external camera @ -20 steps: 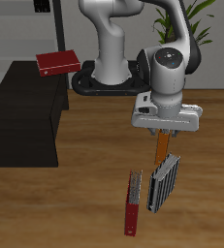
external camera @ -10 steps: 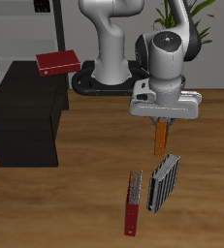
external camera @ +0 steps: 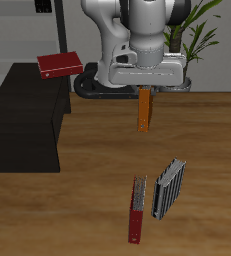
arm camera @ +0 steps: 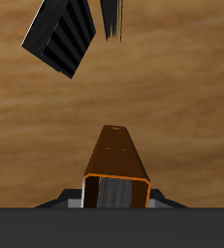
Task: Place the left red book flat on top of the shelf and place the orange book upright on top of the shelf
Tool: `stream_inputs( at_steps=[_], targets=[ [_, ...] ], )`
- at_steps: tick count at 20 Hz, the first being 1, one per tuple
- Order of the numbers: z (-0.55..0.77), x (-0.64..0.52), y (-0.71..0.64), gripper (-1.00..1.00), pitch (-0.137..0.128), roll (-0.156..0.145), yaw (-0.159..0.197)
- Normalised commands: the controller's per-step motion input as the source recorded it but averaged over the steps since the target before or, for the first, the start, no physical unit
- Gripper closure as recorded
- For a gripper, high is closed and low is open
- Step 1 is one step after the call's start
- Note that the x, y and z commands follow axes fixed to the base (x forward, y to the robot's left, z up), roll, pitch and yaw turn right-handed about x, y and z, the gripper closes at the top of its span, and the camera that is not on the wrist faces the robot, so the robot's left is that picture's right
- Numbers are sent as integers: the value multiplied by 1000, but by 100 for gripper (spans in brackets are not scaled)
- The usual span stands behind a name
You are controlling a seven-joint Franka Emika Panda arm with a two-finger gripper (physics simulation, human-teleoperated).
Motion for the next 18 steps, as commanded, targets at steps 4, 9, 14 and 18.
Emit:
stream_inputs(
  at_steps=[4,9,14,18],
  targets=[
    [961,-222,-892,100,-56,-51,-28],
    [681,-119,-678,100,-7,14,-20],
    [471,5,-556,100,-18,-7,-19],
    [342,119,-430,100,1,27,-34]
  ],
)
